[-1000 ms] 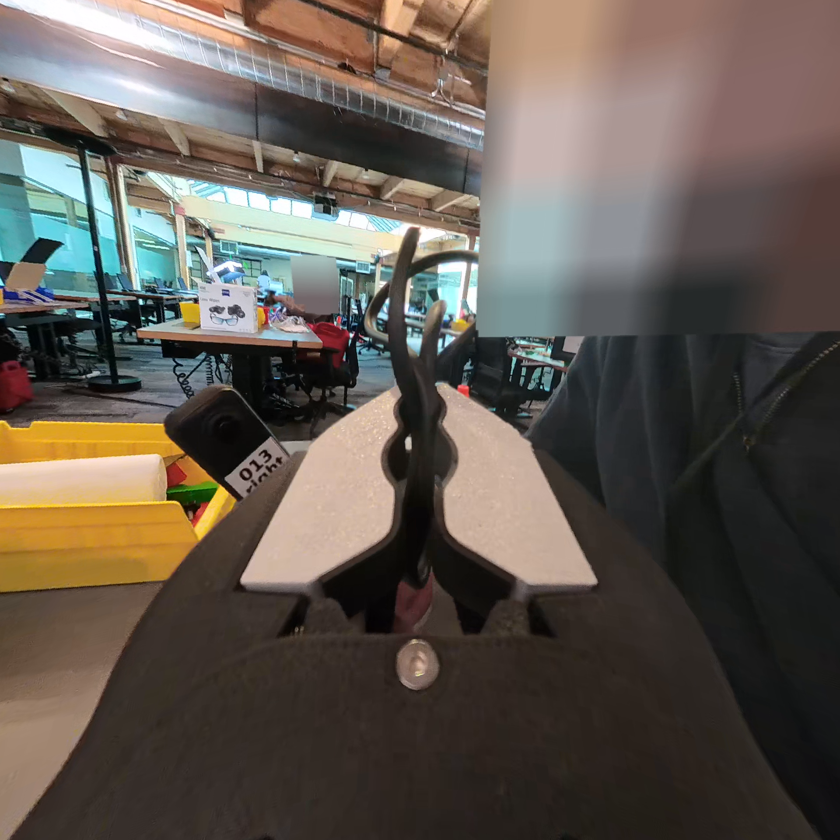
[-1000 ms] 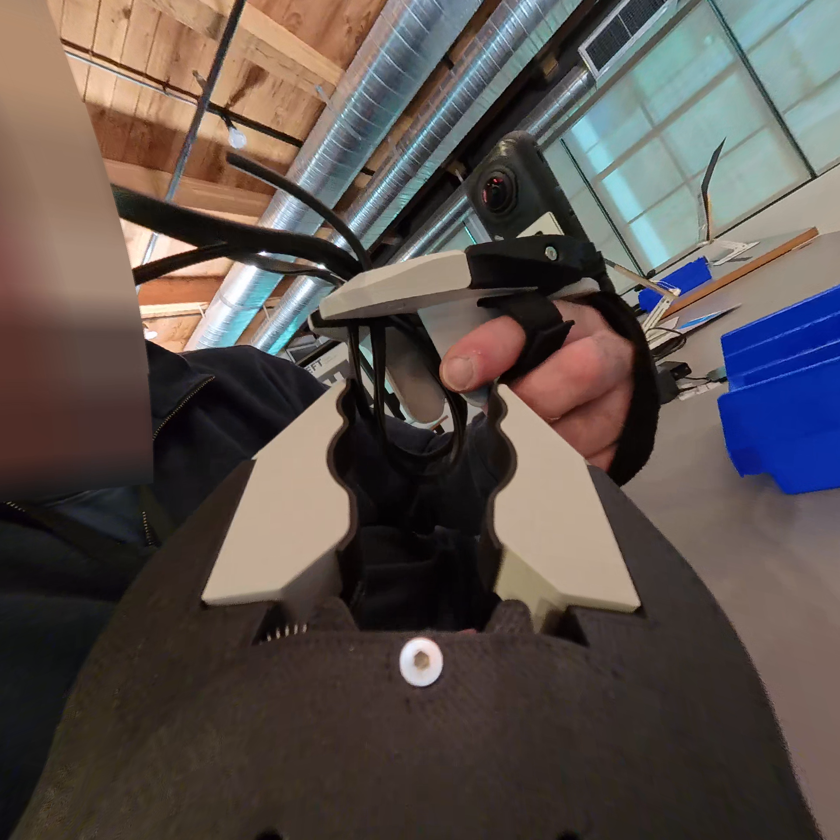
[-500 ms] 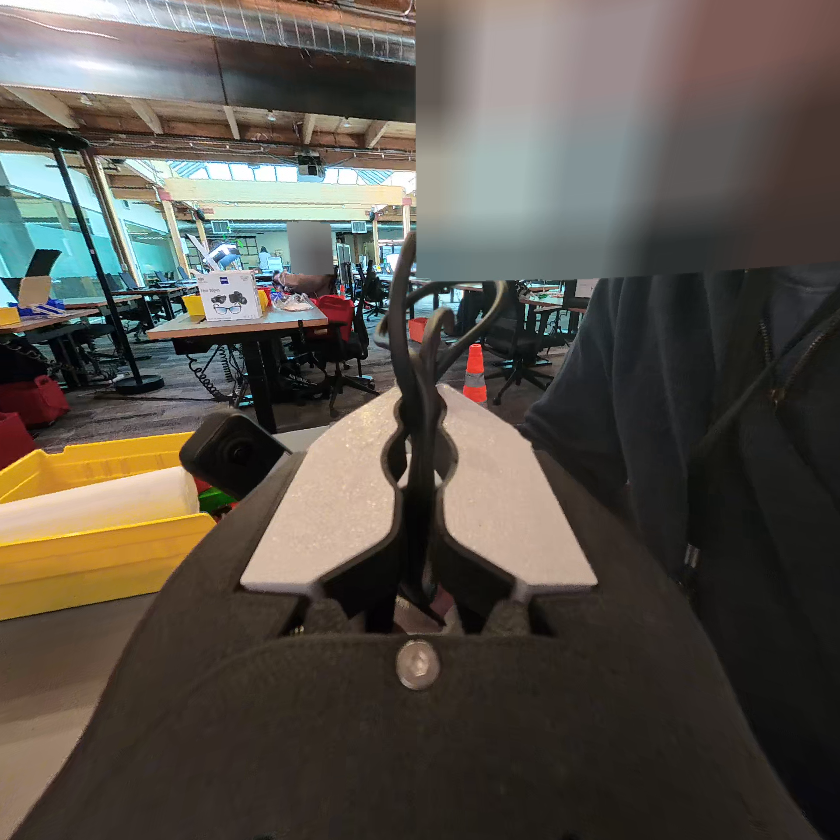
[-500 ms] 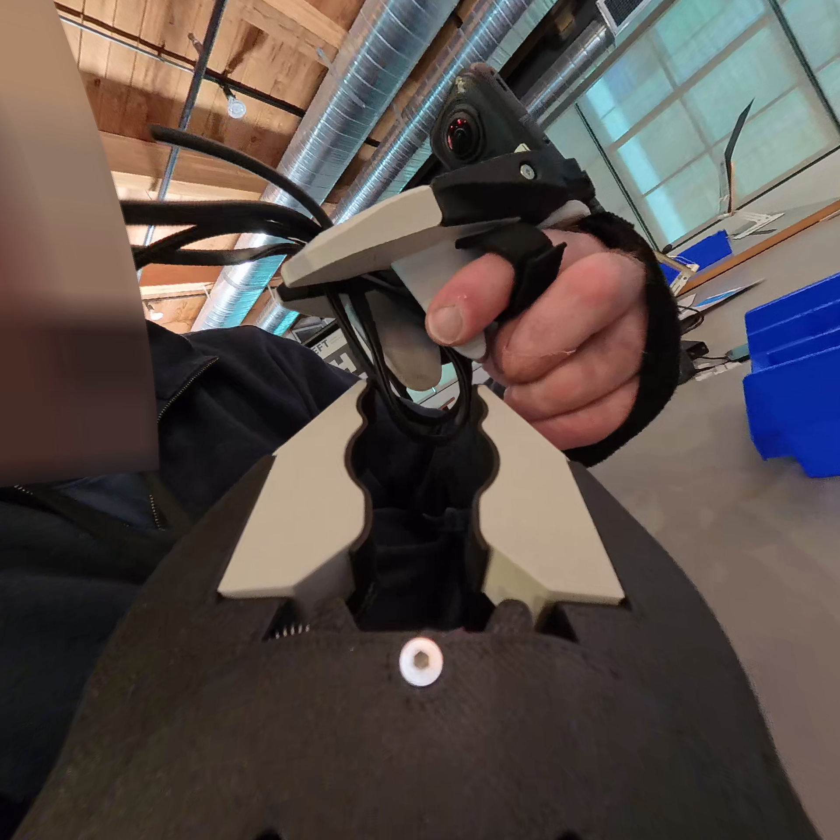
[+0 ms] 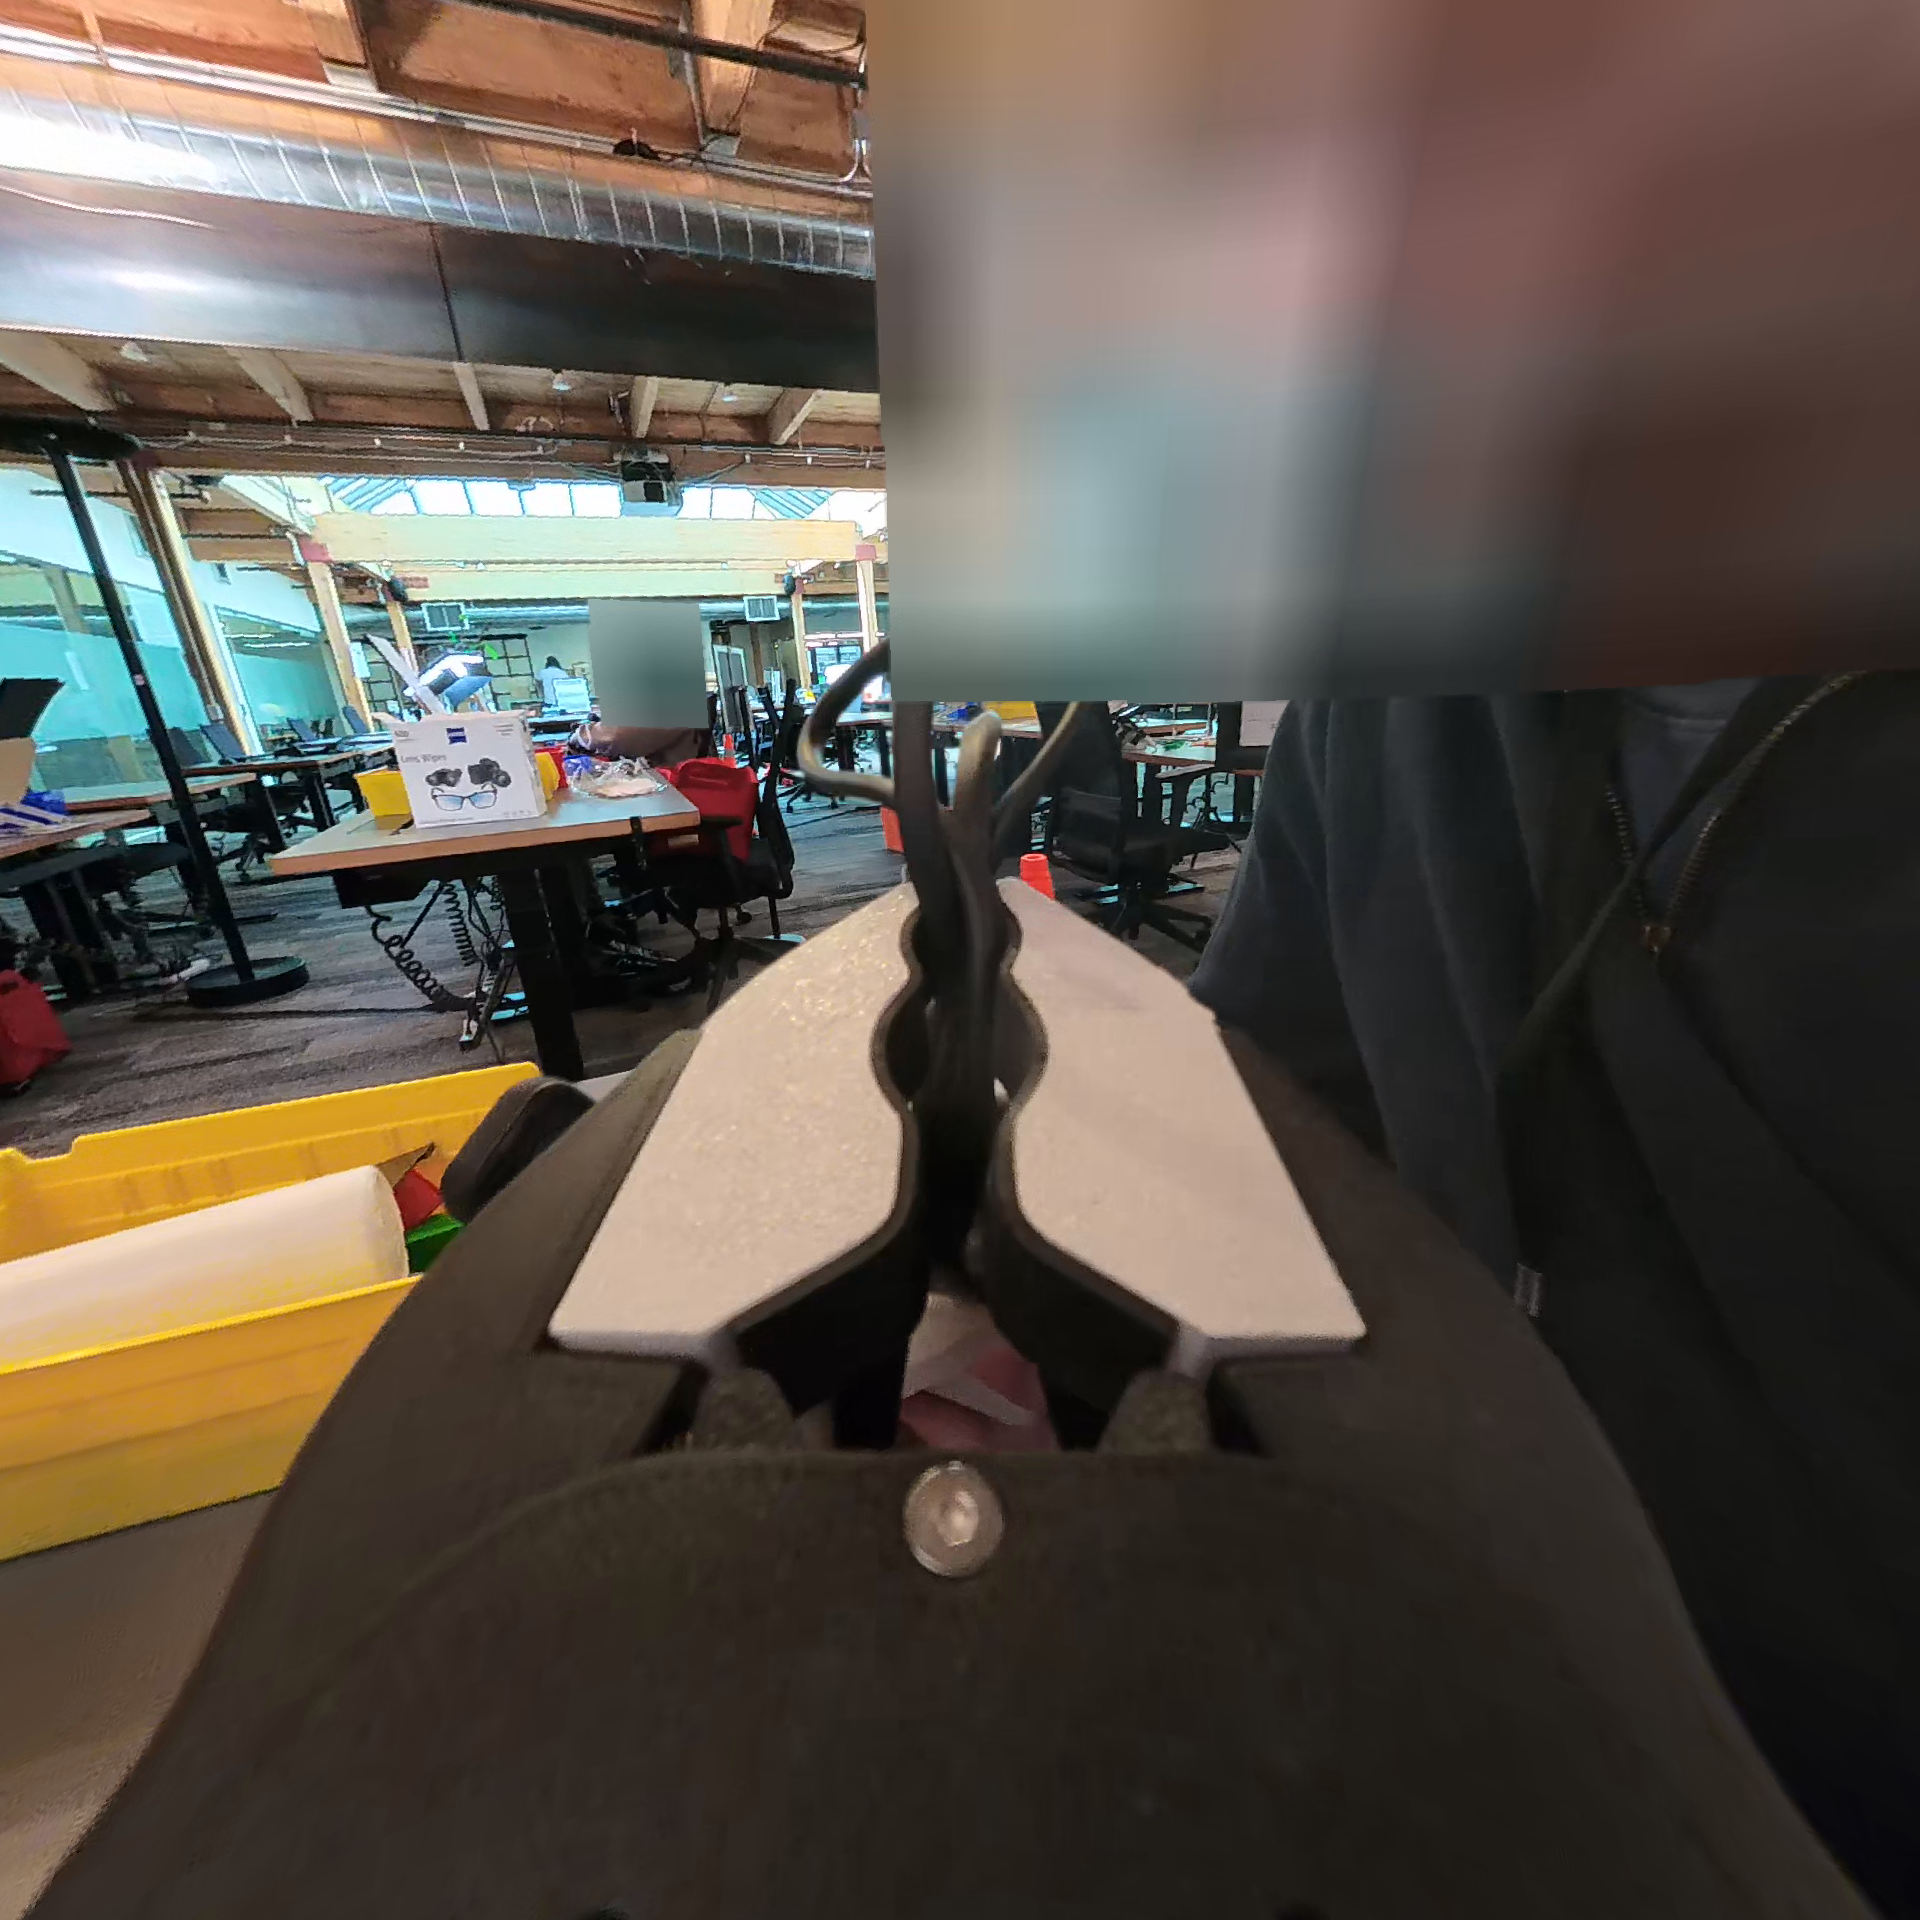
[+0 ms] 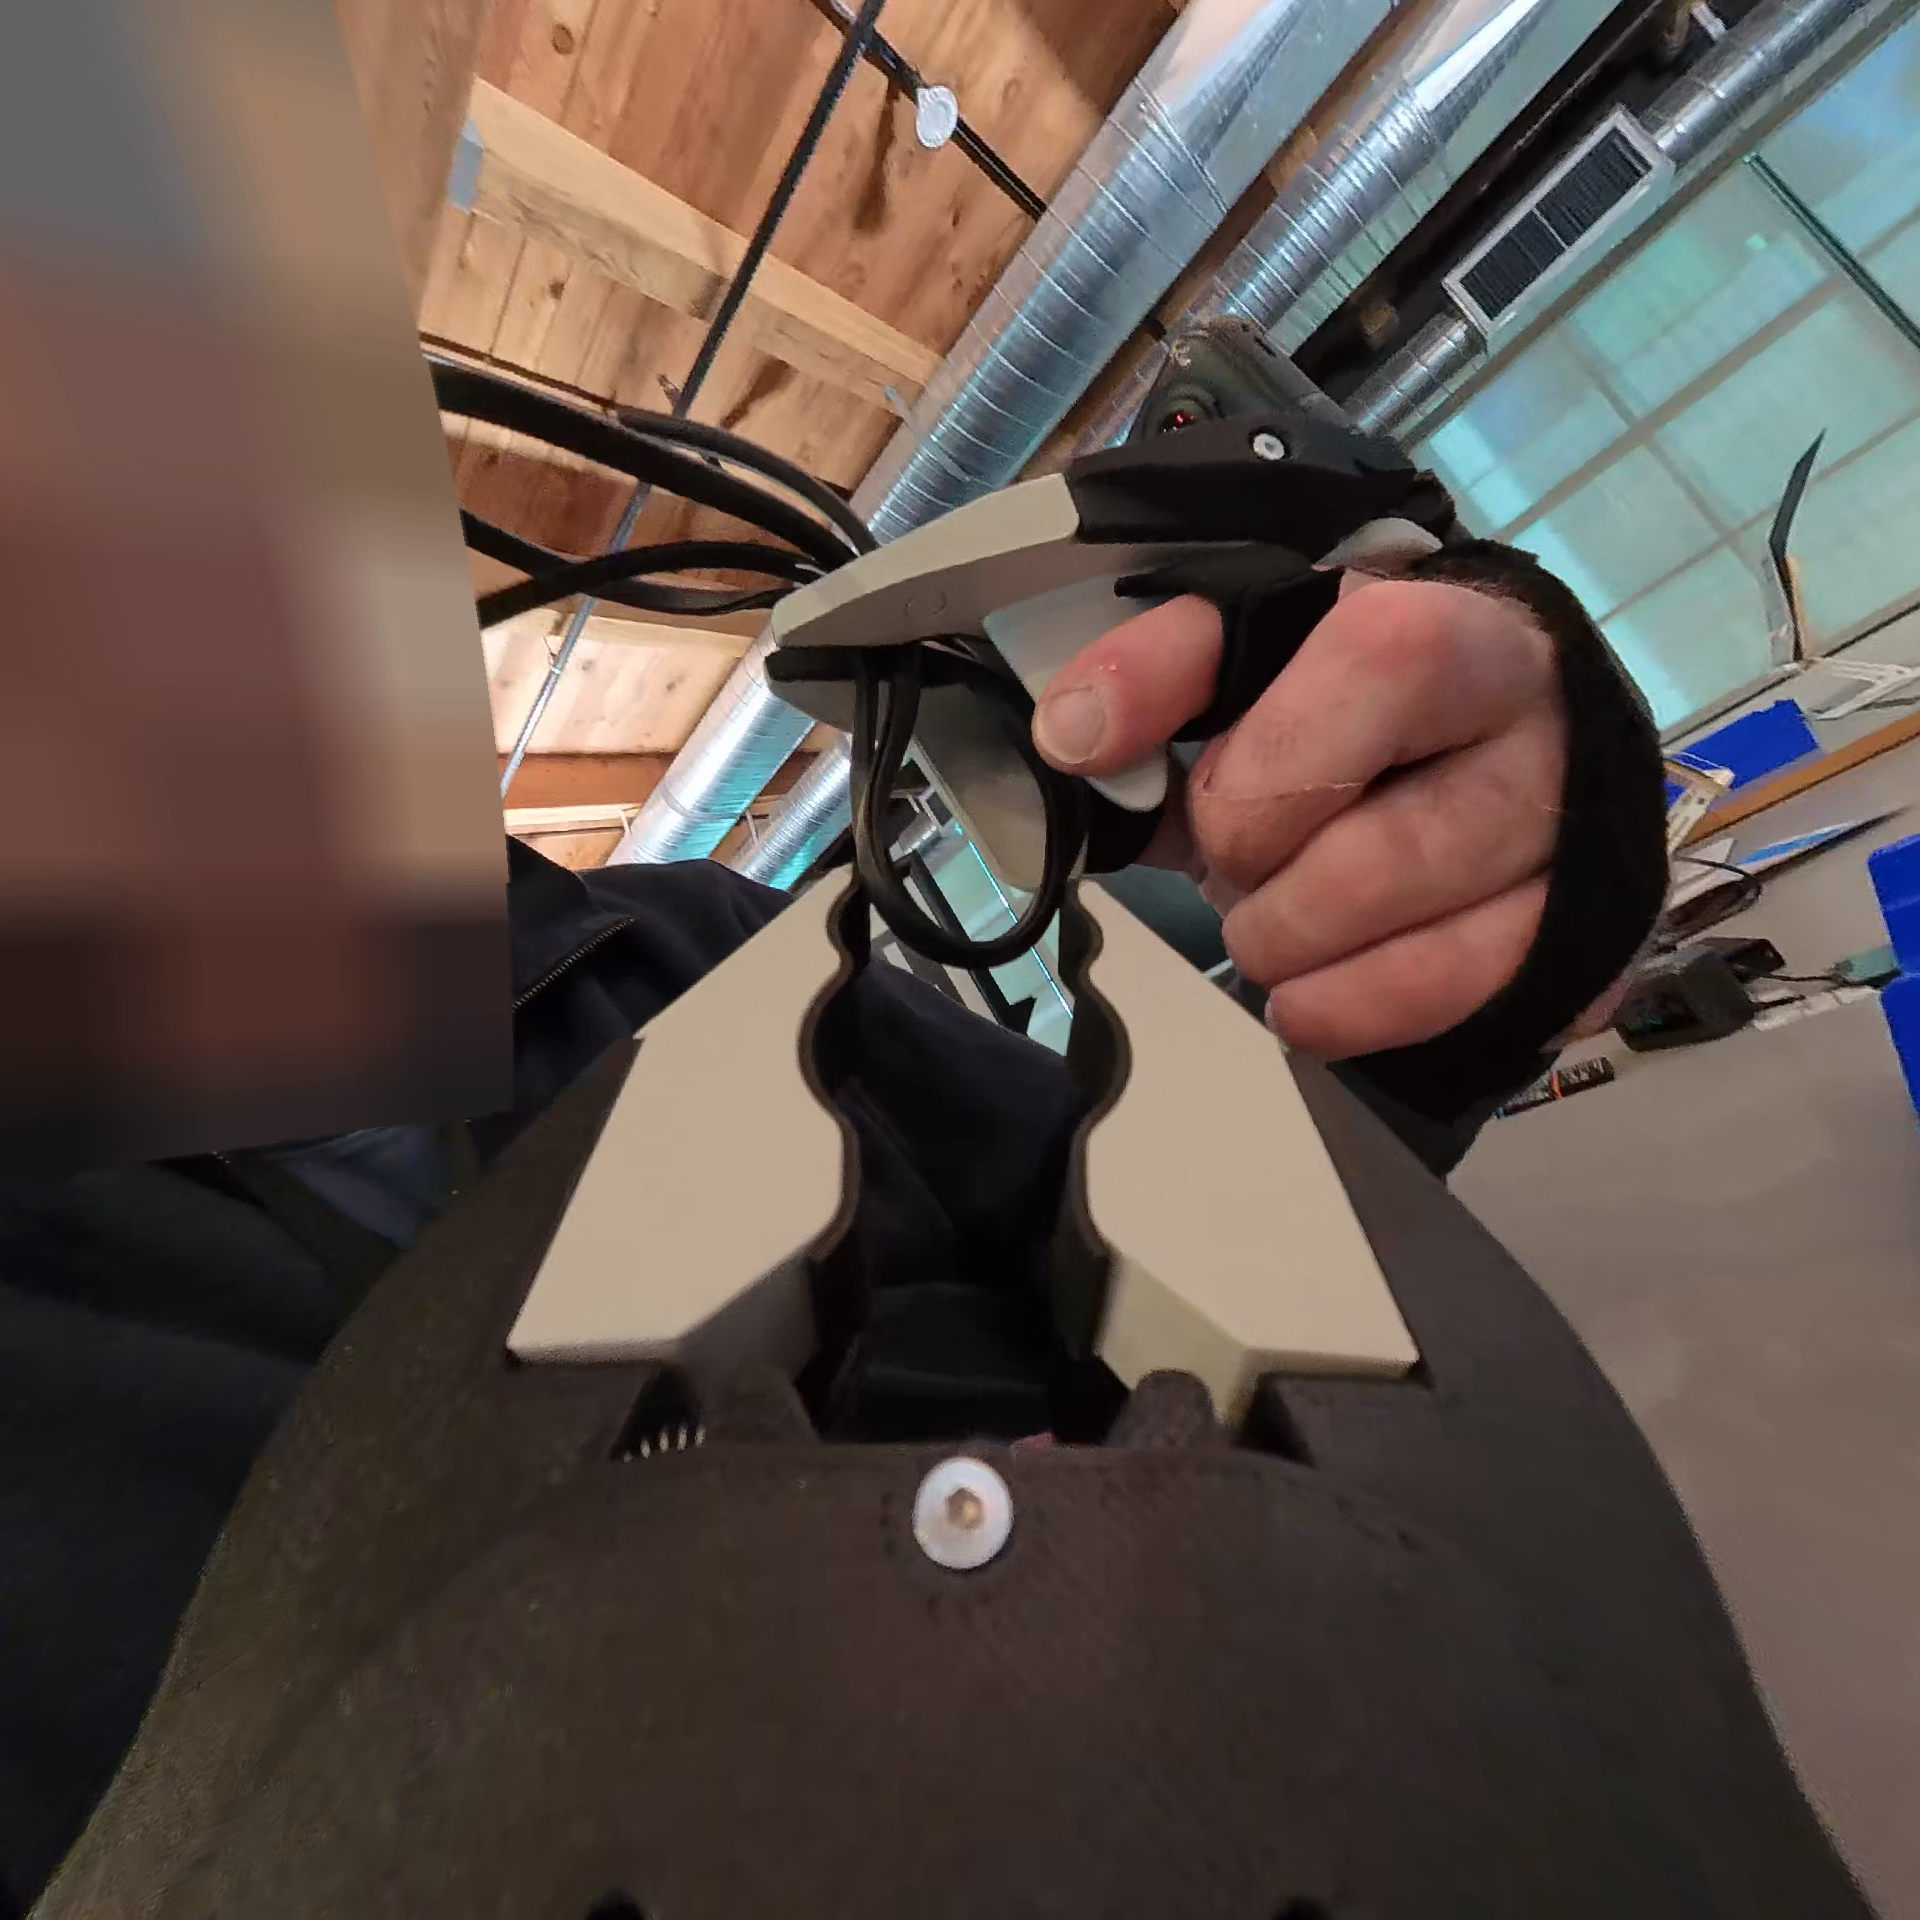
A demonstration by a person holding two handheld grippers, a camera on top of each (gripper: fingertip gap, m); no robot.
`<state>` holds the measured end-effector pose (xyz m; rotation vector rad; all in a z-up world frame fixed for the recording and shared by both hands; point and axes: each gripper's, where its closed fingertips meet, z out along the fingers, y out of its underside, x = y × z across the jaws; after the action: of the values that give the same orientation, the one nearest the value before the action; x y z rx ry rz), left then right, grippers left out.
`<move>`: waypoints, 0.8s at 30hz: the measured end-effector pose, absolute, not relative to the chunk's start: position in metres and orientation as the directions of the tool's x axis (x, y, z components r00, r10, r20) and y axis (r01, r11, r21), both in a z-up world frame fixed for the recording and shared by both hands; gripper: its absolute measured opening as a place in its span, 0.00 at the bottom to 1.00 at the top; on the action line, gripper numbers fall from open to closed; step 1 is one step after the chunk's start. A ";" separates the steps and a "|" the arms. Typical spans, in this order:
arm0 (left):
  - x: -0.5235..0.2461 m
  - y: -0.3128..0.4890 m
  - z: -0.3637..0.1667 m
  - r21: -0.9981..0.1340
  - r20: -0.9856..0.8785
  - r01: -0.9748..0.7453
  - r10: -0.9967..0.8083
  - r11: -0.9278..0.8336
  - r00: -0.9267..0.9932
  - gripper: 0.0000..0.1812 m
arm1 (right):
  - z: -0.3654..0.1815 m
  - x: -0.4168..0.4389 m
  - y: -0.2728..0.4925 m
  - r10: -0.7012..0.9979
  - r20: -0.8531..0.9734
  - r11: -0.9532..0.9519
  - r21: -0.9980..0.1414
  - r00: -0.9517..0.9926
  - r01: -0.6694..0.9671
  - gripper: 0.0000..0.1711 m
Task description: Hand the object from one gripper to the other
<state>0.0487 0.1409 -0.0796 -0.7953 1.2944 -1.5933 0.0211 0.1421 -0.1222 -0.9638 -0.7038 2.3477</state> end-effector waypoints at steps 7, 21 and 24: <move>0.046 0.135 -0.076 -0.969 -0.086 0.246 -0.907 -0.020 -0.412 0.04 | -0.114 0.025 0.146 0.609 -0.484 -0.764 -0.572 -0.629 -0.300 0.20; 0.057 0.137 -0.084 -0.959 -0.262 0.175 -0.935 0.223 -0.241 0.04 | -0.111 0.024 0.157 0.584 -0.560 -0.809 -0.460 -0.588 -0.366 0.28; 0.057 0.135 -0.082 -0.969 -0.216 0.182 -0.935 0.170 -0.280 0.04 | -0.122 0.019 0.158 0.557 -0.580 -0.824 -0.473 -0.594 -0.311 0.39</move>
<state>0.0573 0.1349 -0.0823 -0.7900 1.3909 -1.3406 0.0194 0.1583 -0.1220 -1.0267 -0.4458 2.3931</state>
